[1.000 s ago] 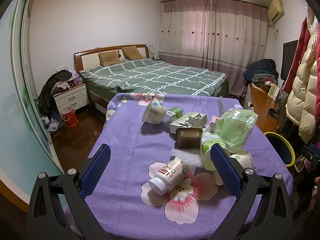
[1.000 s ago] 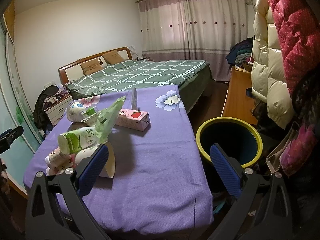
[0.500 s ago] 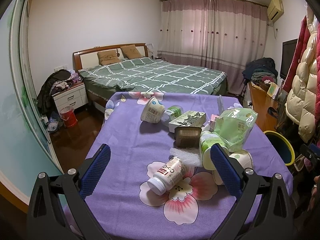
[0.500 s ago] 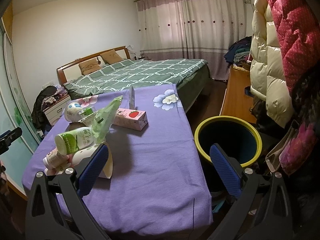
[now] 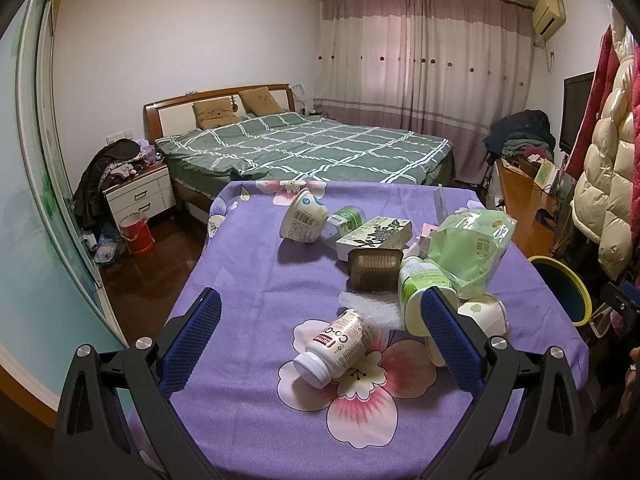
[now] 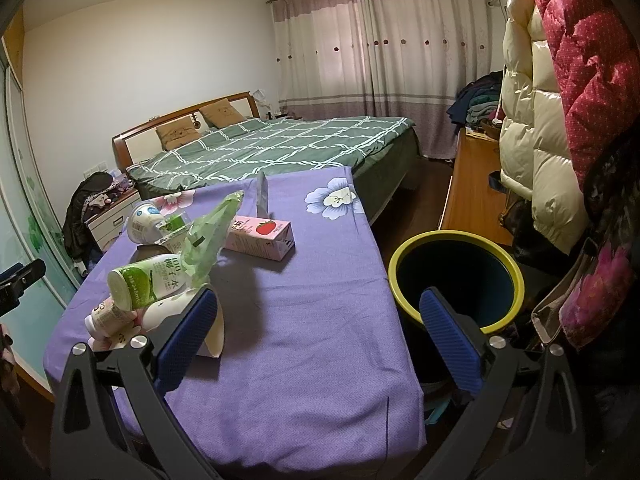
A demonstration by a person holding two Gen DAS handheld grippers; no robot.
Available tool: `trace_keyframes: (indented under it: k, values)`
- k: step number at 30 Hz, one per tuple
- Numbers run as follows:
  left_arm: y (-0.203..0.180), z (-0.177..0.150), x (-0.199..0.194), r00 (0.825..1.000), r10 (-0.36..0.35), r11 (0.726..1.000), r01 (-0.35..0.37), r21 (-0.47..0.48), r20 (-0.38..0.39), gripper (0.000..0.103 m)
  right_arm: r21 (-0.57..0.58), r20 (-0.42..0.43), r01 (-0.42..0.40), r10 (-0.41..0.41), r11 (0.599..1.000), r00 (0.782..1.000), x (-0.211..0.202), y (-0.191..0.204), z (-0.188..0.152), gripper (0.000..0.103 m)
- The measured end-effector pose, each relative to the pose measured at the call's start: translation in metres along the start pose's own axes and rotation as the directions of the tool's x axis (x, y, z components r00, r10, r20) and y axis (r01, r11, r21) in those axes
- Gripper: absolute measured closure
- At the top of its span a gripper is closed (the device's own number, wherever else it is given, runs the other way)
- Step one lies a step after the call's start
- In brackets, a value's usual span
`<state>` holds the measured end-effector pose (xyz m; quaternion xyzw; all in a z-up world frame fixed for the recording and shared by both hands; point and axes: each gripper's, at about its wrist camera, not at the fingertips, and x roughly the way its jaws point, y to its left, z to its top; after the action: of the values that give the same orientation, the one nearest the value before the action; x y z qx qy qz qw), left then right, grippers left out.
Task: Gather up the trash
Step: 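Reach the right gripper to the green plastic bag and grasp it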
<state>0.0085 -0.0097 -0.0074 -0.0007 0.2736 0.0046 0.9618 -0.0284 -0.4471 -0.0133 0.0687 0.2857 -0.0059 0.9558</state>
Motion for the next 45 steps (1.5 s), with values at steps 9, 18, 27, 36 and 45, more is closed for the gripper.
trace_keyframes:
  k: [9,18,27,36,45]
  values:
    - [0.0,0.0,0.001,1.0,0.0,1.0,0.0,0.002,-0.001,0.005,0.007,-0.001,-0.001,0.001,1.0,1.0,0.001,-0.002,0.0,0.006]
    - [0.0,0.0,0.001,1.0,0.002,1.0,-0.002,0.002,0.001,0.005,0.012,0.001,0.001,-0.001,1.0,1.0,0.002,-0.003,0.001,0.006]
    - [0.0,0.0,0.001,1.0,0.002,1.0,-0.002,0.004,0.001,0.005,0.013,0.001,0.002,-0.002,1.0,1.0,0.002,-0.003,0.001,0.006]
    - [0.002,0.0,0.004,1.0,0.003,1.0,-0.003,0.006,-0.007,0.005,0.012,0.0,-0.001,0.001,1.0,1.0,0.006,0.0,0.003,0.006]
    - [0.005,0.001,0.019,0.999,-0.013,1.0,0.013,0.007,-0.034,0.005,-0.02,0.026,-0.07,0.07,0.997,0.997,0.033,0.028,0.025,0.006]
